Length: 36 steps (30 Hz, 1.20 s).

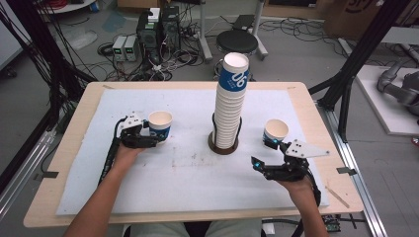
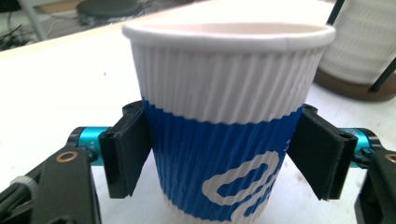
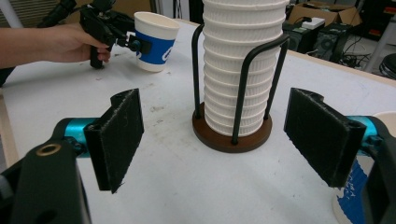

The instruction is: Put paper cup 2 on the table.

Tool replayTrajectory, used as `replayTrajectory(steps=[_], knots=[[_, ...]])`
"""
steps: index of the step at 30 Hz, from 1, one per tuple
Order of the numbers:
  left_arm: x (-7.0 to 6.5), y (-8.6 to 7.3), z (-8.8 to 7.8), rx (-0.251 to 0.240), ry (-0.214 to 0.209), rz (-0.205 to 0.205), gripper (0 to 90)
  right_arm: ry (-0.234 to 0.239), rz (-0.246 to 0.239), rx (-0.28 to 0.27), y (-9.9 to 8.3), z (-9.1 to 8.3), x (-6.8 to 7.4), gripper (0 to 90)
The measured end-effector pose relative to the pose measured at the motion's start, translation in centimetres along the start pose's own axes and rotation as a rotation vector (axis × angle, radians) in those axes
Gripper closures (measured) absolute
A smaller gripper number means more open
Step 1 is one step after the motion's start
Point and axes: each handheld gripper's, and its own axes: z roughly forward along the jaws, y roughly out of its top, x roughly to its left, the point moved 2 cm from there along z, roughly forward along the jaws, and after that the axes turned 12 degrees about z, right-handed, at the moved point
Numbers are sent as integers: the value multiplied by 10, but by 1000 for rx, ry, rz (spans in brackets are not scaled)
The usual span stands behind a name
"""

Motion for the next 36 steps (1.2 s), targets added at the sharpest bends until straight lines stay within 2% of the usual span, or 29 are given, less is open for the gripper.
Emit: replayTrajectory(steps=[4, 8, 13, 15, 17, 20, 24, 31, 36], knots=[[-1, -4, -7, 37, 13, -4, 242, -1, -1, 5, -1, -1, 0, 203], [-3, -10, -13, 33, 23, -16, 240, -5, 0, 5, -1, -1, -1, 203], [-5, -11, -17, 39, 25, -8, 236, -4, 1, 10, 0, -1, 0, 203], [-4, -11, -19, 33, 16, -42, 211, -2, 0, 10, 0, 0, 0, 203], [-3, -12, -20, 34, 25, -85, 153, -2, -6, 7, -1, 0, -2, 203], [-3, -13, -27, 30, 26, -88, 154, -1, 1, 12, -1, 0, -2, 203], [-5, -14, -45, -17, 37, -82, 154, -10, 2, 8, -2, -1, -4, 203], [-6, -2, -83, -173, 53, -93, 155, -62, 8, 1, -3, -8, -12, 203], [-13, 4, -98, -267, 58, -79, 155, -91, 22, -6, -5, -14, -18, 203]])
